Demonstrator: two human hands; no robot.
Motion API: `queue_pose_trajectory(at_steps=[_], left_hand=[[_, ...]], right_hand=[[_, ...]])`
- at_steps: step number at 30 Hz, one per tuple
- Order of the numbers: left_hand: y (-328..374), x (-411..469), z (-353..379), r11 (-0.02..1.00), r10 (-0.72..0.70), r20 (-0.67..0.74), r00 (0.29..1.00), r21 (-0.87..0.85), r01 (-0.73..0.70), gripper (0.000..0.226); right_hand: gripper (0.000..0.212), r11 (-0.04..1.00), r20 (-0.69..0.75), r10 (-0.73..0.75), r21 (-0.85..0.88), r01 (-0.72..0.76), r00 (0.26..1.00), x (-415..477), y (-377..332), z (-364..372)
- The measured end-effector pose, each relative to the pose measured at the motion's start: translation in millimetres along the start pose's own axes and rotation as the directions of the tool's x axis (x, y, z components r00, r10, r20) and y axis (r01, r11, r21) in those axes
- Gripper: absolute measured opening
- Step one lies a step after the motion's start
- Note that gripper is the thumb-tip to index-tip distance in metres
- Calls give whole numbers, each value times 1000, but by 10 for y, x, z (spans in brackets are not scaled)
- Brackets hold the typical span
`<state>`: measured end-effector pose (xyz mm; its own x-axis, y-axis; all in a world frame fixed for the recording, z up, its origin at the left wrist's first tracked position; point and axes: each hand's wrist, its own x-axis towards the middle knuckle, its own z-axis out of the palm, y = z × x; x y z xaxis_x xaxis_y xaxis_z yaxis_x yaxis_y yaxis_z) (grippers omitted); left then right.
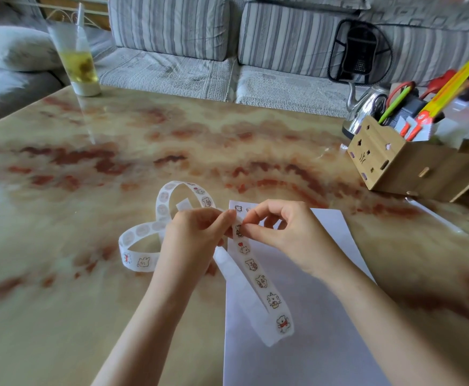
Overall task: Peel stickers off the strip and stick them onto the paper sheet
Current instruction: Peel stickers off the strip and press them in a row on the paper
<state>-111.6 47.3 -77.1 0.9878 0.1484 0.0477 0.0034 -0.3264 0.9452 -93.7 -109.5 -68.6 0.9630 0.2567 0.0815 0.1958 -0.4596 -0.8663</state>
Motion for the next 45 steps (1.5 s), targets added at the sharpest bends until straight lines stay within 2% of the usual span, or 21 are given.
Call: queue_pose_trajectory(at_steps=[6,8,13,15,18,21,37,45], left_hand=[[-54,22,21,999,-26,-3,1000,31,26,28],[-76,25,34,997,-29,-7,1000,76,29,30],[-127,8,60,965,-2,-30,1000,261,10,30],[-134,5,71,959,-5,-11,1000,284,8,31],[-141,4,82,952,-12,22,1000,306,5,31],[-151,3,94,946,-7,34,999,325,-5,32],[-194,35,106,941,-14,39,999,337,0,31],[-205,46,109,939,-2,40,999,344,-11,31]], right_hand=[[8,985,-49,-121,-131,113,991,-47,0,13],[9,985,-54,-136,-115,129,989,-47,6,7],[4,978,-103,58,204,-36,993,106,78,-152],[3,969,-115,154,211,-128,981,232,172,-238],[4,958,-125,273,130,-257,954,406,323,-295],[3,938,-145,346,89,-336,927,521,414,-282],[6,934,-184,357,94,-345,916,578,473,-157],[5,941,-219,335,35,-336,916,582,505,-129]])
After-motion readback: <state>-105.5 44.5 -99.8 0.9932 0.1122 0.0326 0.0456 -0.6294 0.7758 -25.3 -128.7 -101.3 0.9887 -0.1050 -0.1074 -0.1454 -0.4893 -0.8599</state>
